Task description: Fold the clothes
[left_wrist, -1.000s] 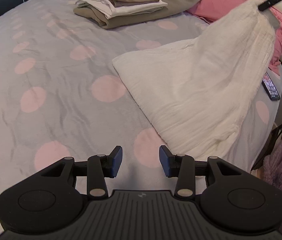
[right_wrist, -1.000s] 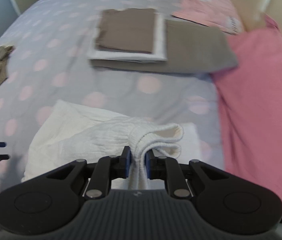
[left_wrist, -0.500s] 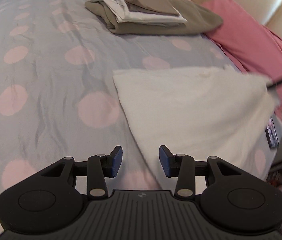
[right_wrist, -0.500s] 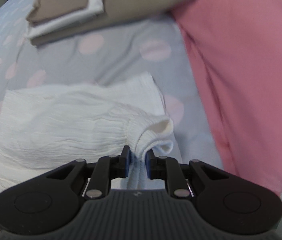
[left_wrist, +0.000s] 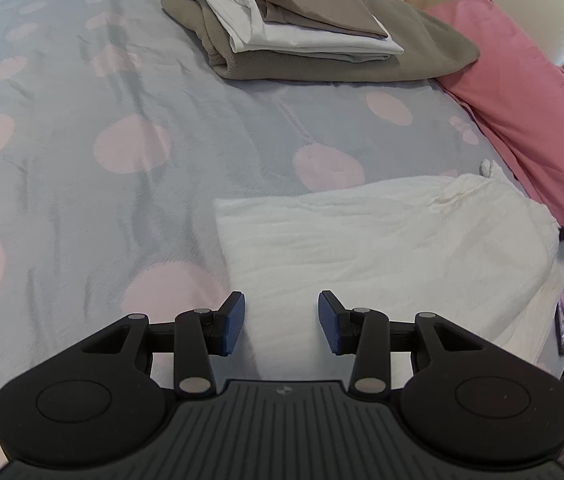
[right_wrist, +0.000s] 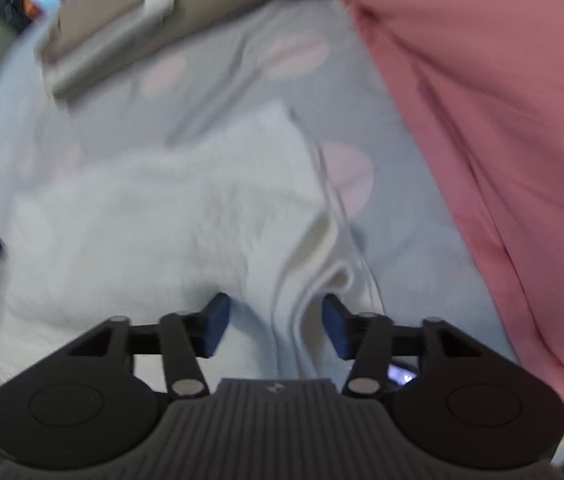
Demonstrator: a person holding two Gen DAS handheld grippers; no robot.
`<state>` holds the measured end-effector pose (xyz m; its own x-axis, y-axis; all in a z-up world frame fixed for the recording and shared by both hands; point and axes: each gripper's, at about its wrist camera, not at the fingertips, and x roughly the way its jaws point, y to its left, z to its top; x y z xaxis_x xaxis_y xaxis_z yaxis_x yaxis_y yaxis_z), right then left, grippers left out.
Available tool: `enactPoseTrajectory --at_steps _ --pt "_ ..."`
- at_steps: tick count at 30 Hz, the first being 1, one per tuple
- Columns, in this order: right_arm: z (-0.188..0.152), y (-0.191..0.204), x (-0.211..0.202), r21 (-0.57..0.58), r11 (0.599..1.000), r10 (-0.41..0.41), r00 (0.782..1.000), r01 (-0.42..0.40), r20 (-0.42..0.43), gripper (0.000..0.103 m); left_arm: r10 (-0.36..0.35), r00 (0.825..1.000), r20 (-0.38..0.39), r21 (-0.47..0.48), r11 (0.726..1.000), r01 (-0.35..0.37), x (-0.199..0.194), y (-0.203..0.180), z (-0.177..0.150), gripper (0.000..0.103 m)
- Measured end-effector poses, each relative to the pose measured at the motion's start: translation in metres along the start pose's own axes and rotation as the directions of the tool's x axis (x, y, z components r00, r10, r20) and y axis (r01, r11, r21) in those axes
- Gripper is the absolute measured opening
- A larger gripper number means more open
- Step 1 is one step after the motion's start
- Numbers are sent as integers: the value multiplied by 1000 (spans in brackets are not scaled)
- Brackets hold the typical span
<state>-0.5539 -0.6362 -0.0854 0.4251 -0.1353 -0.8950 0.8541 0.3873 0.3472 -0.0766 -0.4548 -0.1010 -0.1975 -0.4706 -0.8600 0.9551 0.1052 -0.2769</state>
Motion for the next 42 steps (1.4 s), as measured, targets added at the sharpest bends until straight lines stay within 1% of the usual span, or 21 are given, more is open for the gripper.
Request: enactPoseTrajectory --at_steps 3,5,9,11,13,14,16,18,19,23,26,27,28,30,33,35,37,38,39,40,42 --pt "6 -18 -2 107 992 64 996 -70 56 59 6 1000 -10 -6 1000 -6 7 0 4 38" --pt "10 -25 3 152 985 68 995 -78 71 59 5 1000 -14 -17 1000 -5 10 0 7 38" --pt "15 -36 14 246 957 129 984 -155 120 60 2 1000 -10 -25 1000 -2 17 -1 11 38" --pt "15 -37 18 275 946 137 981 -171 137 57 11 1000 -9 -37 999 -11 21 -1 13 37" --pt "15 -33 20 273 947 141 981 -172 132 47 27 1000 -2 -68 997 -27 24 1 13 27" --pt "15 -31 22 267 949 141 982 -170 125 46 31 1000 3 -84 996 -31 25 2 14 25" --pt "14 -28 23 249 958 118 988 -140 100 44 47 999 21 -101 994 -44 24 4 13 13" --pt "13 -25 23 233 967 82 993 -101 88 47 67 997 38 -106 992 -63 22 4 12 3" --pt "13 -25 22 234 968 75 993 -94 90 47 76 996 44 -101 992 -71 20 4 12 1" --pt "12 -20 15 215 976 15 995 -37 102 49 84 996 40 -106 991 -79 16 5 11 0" --pt "10 -20 9 217 976 -8 993 -18 120 57 88 995 49 -98 992 -83 15 5 9 1" --pt "10 -21 9 219 976 -17 993 -9 115 60 92 995 47 -103 991 -87 15 5 9 3" --pt "9 -21 9 221 975 -25 994 0 109 60 96 994 45 -109 990 -91 15 6 9 8" --pt "7 -23 11 230 973 -14 995 -11 103 61 65 997 41 -140 988 -59 17 9 8 17" --pt "6 -23 19 250 968 -4 994 -25 113 62 60 997 47 -182 982 -51 22 10 8 19" --pt "6 -23 25 272 962 -4 993 -27 115 54 62 997 50 -198 979 -51 25 10 8 19" --pt "6 -20 28 276 961 2 993 -35 116 33 80 995 51 -191 979 -69 27 7 8 18" --pt "6 -18 28 270 962 2 993 -34 118 31 91 994 55 -186 979 -79 26 5 7 16" --pt "6 -15 27 253 967 -1 993 -29 119 25 101 993 59 -181 979 -89 25 4 7 6" --pt "6 -12 24 236 972 -7 992 -22 124 22 115 991 65 -180 978 -101 23 3 7 1" --pt "9 -4 15 189 982 -16 990 -10 137 21 121 989 87 -195 975 -102 18 5 6 0"
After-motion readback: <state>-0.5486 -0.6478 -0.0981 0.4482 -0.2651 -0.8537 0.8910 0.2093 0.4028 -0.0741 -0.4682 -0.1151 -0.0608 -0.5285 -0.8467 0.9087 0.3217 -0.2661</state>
